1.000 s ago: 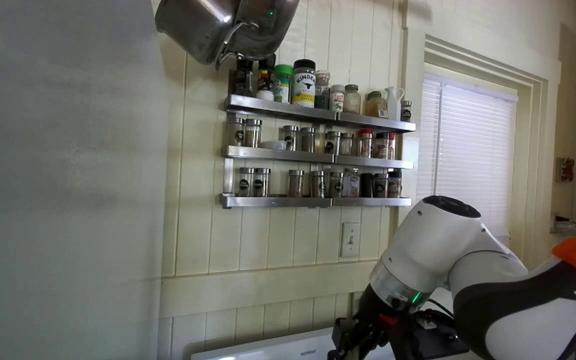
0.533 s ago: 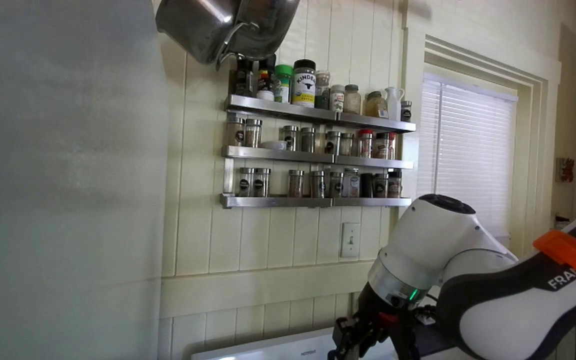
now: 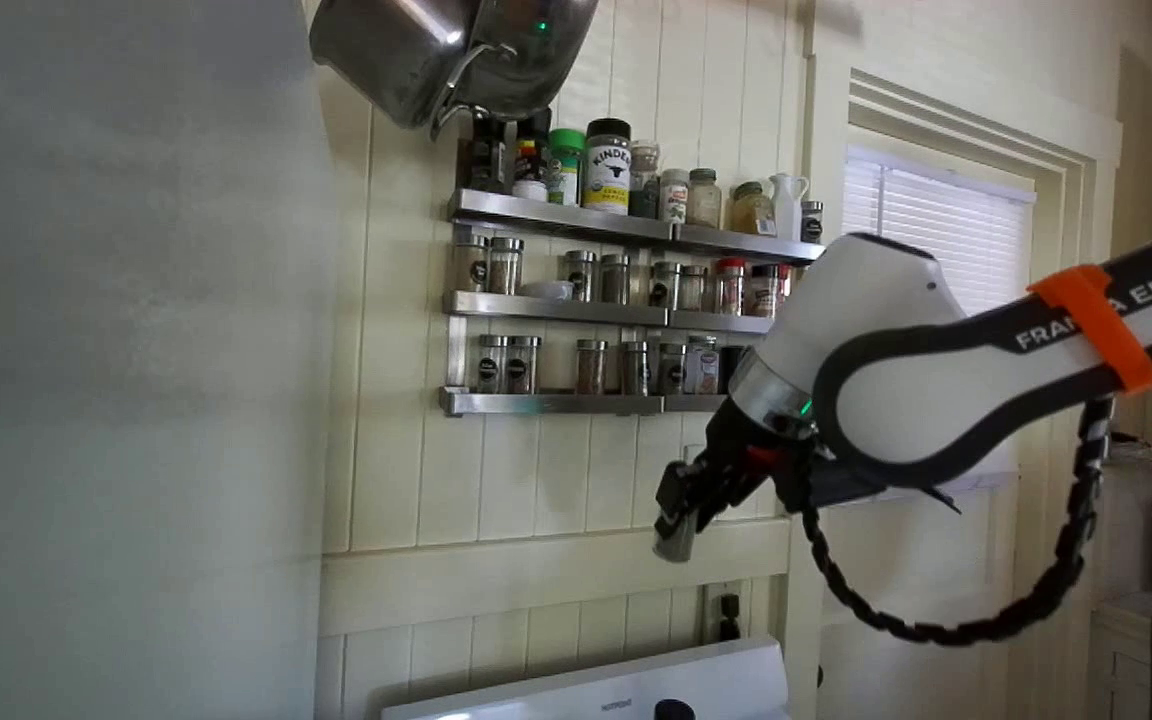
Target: Put the spice bottle on the bottle shelf
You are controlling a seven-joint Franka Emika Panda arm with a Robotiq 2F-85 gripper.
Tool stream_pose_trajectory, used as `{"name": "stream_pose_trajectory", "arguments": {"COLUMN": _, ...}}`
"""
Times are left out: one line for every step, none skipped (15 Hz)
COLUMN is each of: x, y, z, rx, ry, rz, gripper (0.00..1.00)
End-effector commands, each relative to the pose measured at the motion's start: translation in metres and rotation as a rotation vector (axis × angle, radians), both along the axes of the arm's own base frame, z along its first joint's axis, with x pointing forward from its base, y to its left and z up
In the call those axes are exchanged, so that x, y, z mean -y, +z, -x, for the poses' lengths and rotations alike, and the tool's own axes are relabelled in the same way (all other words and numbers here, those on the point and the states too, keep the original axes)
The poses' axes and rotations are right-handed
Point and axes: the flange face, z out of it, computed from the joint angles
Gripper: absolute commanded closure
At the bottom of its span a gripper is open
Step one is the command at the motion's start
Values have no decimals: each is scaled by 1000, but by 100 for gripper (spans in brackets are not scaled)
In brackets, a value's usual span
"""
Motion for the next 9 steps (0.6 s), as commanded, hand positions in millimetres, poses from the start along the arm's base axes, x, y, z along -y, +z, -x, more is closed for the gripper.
{"name": "stream_pose_trajectory", "arguments": {"x": 0, "y": 63, "z": -24, "rx": 91, "ry": 39, "rz": 30, "gripper": 76}}
{"name": "stream_pose_trajectory", "arguments": {"x": 3, "y": 75, "z": -33, "rx": 135, "ry": 38, "rz": 36, "gripper": 76}}
{"name": "stream_pose_trajectory", "arguments": {"x": 2, "y": 58, "z": -16, "rx": 104, "ry": 28, "rz": 7, "gripper": 51}}
{"name": "stream_pose_trajectory", "arguments": {"x": 4, "y": 71, "z": -21, "rx": 129, "ry": 29, "rz": 9, "gripper": 51}}
{"name": "stream_pose_trajectory", "arguments": {"x": 5, "y": 77, "z": -26, "rx": 141, "ry": 28, "rz": 10, "gripper": 51}}
{"name": "stream_pose_trajectory", "arguments": {"x": 6, "y": 78, "z": -28, "rx": 142, "ry": 29, "rz": 11, "gripper": 51}}
{"name": "stream_pose_trajectory", "arguments": {"x": 5, "y": 76, "z": -30, "rx": 139, "ry": 30, "rz": 14, "gripper": 51}}
{"name": "stream_pose_trajectory", "arguments": {"x": 5, "y": 74, "z": -31, "rx": 135, "ry": 32, "rz": 15, "gripper": 76}}
{"name": "stream_pose_trajectory", "arguments": {"x": 6, "y": 68, "z": -36, "rx": 145, "ry": 17, "rz": 33, "gripper": 76}}
